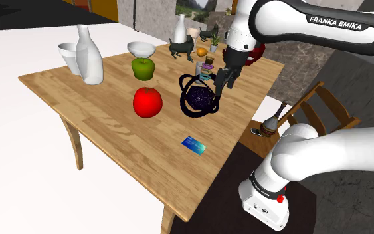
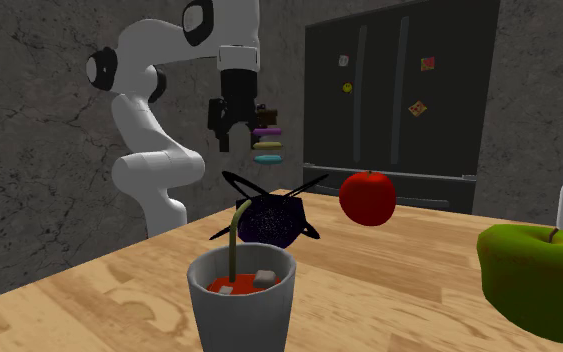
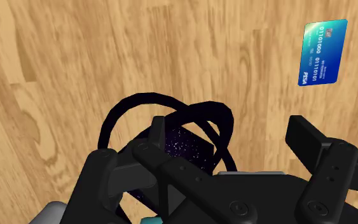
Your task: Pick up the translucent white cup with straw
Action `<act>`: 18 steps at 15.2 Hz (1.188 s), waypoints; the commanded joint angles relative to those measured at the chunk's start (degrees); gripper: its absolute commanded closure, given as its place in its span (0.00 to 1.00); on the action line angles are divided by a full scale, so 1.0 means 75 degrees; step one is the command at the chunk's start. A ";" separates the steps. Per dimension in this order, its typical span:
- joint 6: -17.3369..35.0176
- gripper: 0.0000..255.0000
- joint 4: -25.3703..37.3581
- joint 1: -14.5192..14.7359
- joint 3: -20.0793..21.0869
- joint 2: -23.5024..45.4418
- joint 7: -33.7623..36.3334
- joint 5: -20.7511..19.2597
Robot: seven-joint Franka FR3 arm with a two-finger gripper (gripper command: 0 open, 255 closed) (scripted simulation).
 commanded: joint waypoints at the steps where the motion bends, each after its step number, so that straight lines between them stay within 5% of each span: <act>1: 0.0000 0.00 0.0000 0.0000 0.0000 0.0000 0.0000 0.0000; 18: 0.1263 0.00 0.3314 -0.0917 -0.1110 0.4530 -0.0443 -0.0492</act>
